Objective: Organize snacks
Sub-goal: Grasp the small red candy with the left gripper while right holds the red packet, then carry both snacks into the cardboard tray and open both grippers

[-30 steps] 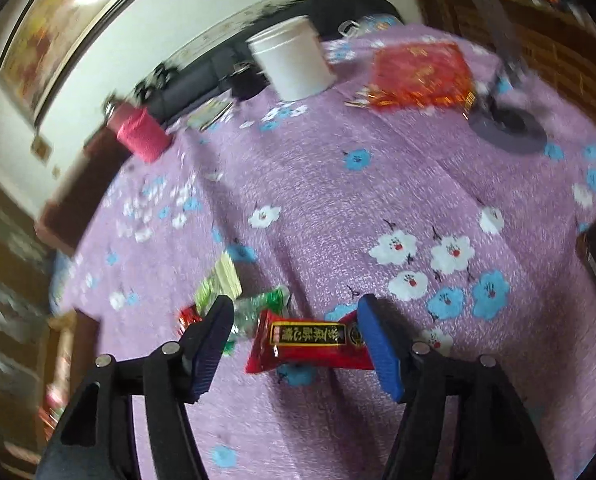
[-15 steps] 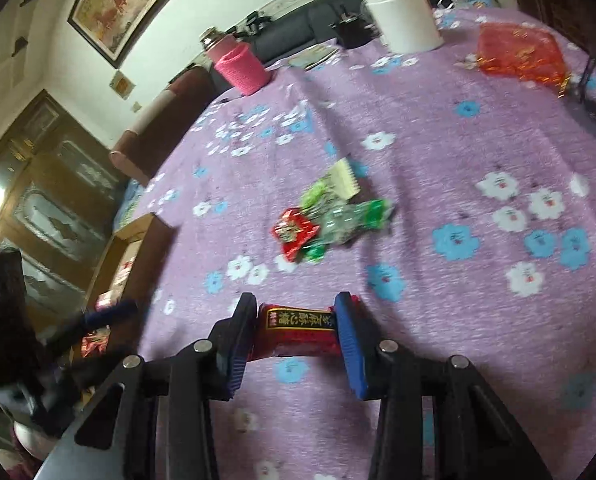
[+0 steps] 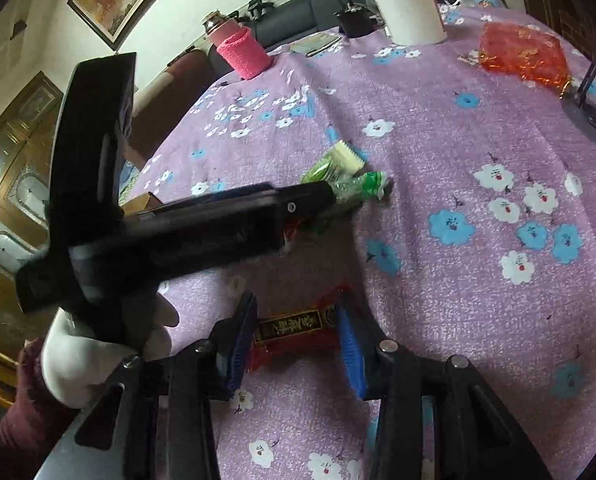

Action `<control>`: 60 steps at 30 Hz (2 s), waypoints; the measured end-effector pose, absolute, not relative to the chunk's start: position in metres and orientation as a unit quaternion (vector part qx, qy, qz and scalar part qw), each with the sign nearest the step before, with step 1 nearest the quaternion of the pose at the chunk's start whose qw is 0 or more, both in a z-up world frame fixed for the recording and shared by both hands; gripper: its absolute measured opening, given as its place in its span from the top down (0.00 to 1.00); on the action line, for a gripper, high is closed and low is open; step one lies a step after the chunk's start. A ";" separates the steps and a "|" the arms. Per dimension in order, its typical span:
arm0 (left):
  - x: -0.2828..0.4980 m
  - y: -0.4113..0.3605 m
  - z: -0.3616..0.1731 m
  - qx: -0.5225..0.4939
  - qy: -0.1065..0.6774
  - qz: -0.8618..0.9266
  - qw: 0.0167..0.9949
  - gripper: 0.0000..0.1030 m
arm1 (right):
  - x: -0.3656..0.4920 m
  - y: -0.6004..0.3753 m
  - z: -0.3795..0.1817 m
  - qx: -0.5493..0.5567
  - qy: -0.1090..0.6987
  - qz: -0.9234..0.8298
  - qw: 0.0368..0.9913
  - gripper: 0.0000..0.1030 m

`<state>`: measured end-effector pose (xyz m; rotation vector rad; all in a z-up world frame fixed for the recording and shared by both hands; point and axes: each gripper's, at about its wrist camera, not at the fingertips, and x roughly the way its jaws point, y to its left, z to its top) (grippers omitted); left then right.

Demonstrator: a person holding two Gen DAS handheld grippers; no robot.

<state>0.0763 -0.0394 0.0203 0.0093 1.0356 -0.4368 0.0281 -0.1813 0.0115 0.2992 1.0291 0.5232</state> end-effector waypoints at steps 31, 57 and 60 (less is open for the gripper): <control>0.030 -0.003 0.022 -0.022 0.493 -0.197 0.847 0.69 | 0.005 -0.127 0.015 -0.003 0.455 0.252 0.854 0.58; -0.089 0.146 0.100 -0.147 0.387 -0.142 0.899 0.78 | 0.012 -0.150 0.016 0.105 0.427 0.263 0.859 0.61; -0.115 0.179 0.102 -0.151 0.376 -0.111 0.908 0.78 | 0.011 -0.147 0.018 0.105 0.426 0.251 0.863 0.61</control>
